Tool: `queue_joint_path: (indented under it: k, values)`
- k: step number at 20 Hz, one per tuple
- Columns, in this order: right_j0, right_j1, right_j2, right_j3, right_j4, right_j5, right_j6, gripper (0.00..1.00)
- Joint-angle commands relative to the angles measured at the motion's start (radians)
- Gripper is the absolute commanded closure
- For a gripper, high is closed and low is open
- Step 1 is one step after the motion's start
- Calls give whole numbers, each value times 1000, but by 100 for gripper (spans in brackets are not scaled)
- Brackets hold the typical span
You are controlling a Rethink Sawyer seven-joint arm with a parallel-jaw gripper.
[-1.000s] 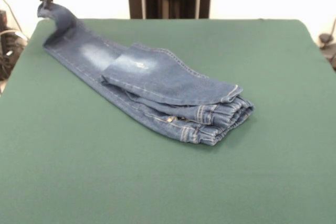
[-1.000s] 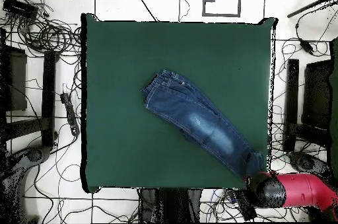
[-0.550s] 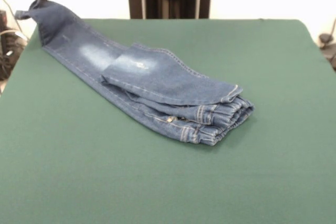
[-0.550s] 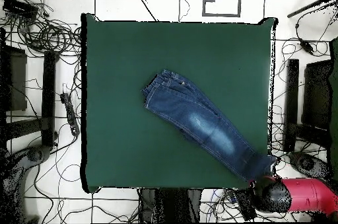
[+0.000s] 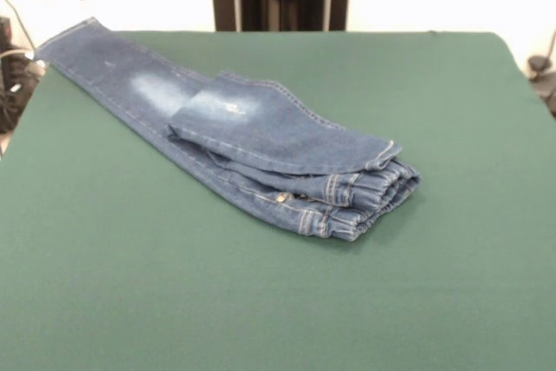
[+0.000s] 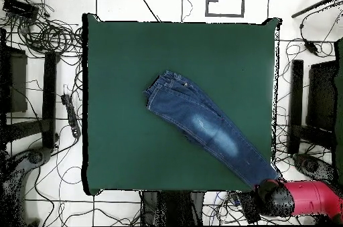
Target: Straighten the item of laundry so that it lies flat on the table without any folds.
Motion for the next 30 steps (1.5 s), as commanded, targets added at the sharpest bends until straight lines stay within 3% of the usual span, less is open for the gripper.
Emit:
queue_joint_path:
  k: [1, 18, 30]
  values:
    - [50, 57, 72, 53, -26, -44, -132, 0]
    - [32, -1, 201, 108, 154, -56, -139, 0]
    - [52, -7, 221, 100, 175, -50, -103, 0]
